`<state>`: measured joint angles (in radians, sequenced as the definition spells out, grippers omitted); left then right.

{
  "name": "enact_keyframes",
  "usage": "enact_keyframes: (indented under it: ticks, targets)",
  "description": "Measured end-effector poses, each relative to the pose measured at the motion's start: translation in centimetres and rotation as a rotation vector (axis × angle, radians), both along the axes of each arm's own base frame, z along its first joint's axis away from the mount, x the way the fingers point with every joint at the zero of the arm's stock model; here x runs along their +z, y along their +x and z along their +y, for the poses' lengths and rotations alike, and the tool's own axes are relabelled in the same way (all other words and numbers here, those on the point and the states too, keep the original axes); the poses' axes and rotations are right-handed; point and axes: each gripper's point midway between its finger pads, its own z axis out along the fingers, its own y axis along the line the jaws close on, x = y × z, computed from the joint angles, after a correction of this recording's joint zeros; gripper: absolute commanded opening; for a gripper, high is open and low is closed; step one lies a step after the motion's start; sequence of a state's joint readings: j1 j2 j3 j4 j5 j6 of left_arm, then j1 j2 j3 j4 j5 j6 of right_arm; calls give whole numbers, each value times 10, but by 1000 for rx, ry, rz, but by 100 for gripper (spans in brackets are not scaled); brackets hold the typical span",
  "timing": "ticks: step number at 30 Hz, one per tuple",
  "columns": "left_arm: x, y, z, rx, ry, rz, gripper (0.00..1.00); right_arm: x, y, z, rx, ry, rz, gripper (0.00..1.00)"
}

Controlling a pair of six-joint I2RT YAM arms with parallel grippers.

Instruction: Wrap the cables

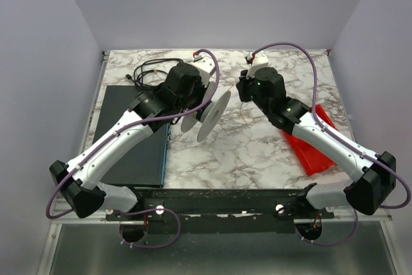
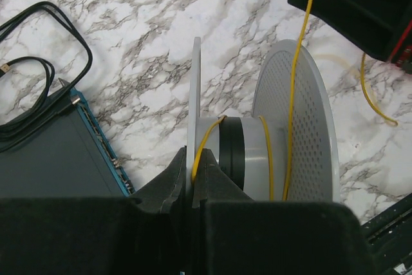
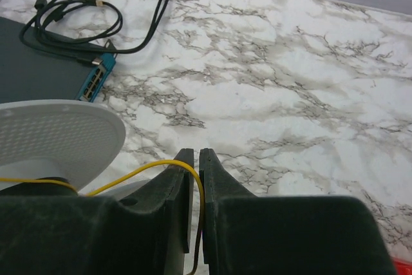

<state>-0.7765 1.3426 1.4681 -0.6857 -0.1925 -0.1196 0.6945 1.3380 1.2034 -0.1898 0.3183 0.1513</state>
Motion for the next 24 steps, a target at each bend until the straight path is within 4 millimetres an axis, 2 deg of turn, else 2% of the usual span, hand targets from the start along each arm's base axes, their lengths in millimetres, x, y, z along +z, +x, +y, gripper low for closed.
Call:
enact_keyframes:
  ticks: [8,13,16,24]
  targets:
    - [31,-21,2,-55,-106,-24,0,-45,11,-3,75,92,92,17]
    - [51,-28,3,-58,-195,-21,0,-69,13,6,165,198,155,18]
    - [63,-32,2,-53,-250,-18,0,-79,8,22,251,294,190,19]
    - [97,-35,-9,-27,-443,-16,0,-95,-23,73,505,579,302,19]
